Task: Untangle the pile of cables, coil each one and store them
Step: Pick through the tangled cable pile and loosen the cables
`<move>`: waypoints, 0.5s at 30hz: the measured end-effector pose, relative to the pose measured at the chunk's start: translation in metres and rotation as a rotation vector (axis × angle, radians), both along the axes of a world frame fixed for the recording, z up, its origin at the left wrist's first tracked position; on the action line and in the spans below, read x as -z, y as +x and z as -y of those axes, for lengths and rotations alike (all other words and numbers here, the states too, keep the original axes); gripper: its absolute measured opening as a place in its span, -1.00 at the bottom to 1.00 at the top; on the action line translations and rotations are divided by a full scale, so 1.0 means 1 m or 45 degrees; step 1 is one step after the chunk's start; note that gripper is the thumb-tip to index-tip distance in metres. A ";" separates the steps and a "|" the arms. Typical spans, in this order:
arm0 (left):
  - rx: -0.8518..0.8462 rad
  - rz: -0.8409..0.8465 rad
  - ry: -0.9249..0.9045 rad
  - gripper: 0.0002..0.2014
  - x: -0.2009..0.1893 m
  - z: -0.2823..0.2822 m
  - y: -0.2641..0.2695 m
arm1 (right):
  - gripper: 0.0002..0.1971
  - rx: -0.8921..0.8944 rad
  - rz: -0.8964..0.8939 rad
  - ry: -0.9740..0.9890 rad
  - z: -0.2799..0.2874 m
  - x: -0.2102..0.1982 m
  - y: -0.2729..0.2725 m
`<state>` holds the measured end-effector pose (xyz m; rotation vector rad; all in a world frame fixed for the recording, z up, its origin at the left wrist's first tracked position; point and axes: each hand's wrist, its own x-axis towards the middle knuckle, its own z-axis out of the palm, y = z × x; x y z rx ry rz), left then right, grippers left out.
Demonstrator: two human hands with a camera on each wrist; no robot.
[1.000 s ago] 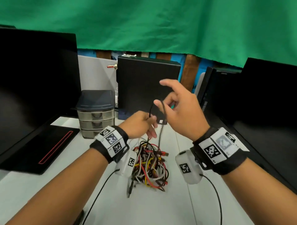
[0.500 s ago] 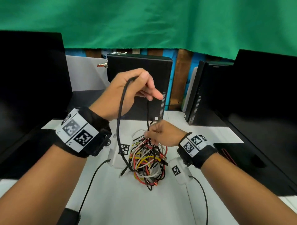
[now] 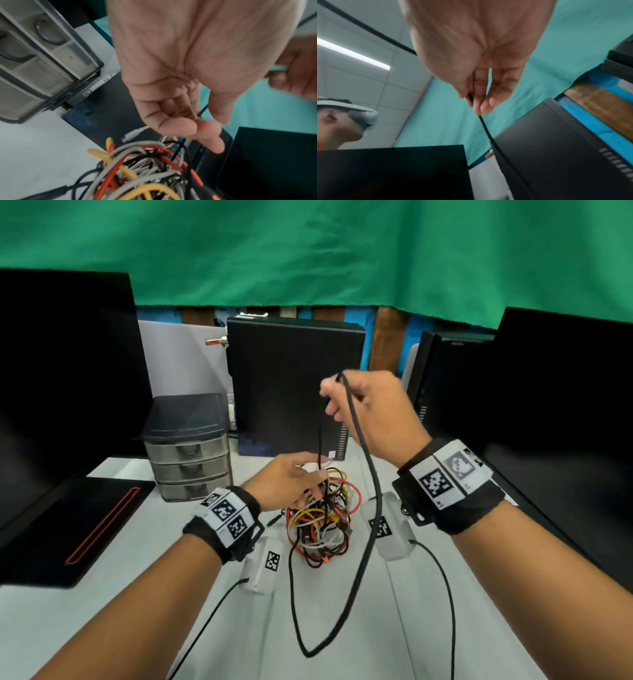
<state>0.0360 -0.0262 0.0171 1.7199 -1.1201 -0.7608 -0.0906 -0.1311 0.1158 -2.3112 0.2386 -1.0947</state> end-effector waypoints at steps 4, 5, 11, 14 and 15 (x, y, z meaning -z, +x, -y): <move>-0.032 0.210 -0.001 -0.78 0.011 0.014 -0.006 | -0.67 -0.034 0.430 -0.040 -0.016 -0.029 -0.010; -0.037 0.246 -0.009 -0.77 0.012 0.015 -0.008 | -0.66 -0.045 0.485 -0.033 -0.018 -0.033 -0.013; -0.161 0.101 -0.331 -0.75 -0.032 0.014 -0.013 | -0.82 -0.093 0.243 0.007 -0.012 -0.017 -0.019; -0.204 0.038 -0.534 -0.78 -0.073 0.008 -0.013 | -0.86 -0.003 -0.267 0.054 0.003 0.010 -0.018; -0.194 0.004 -0.597 -0.79 -0.085 0.006 -0.013 | -0.96 -0.016 -0.426 0.041 0.007 0.021 -0.017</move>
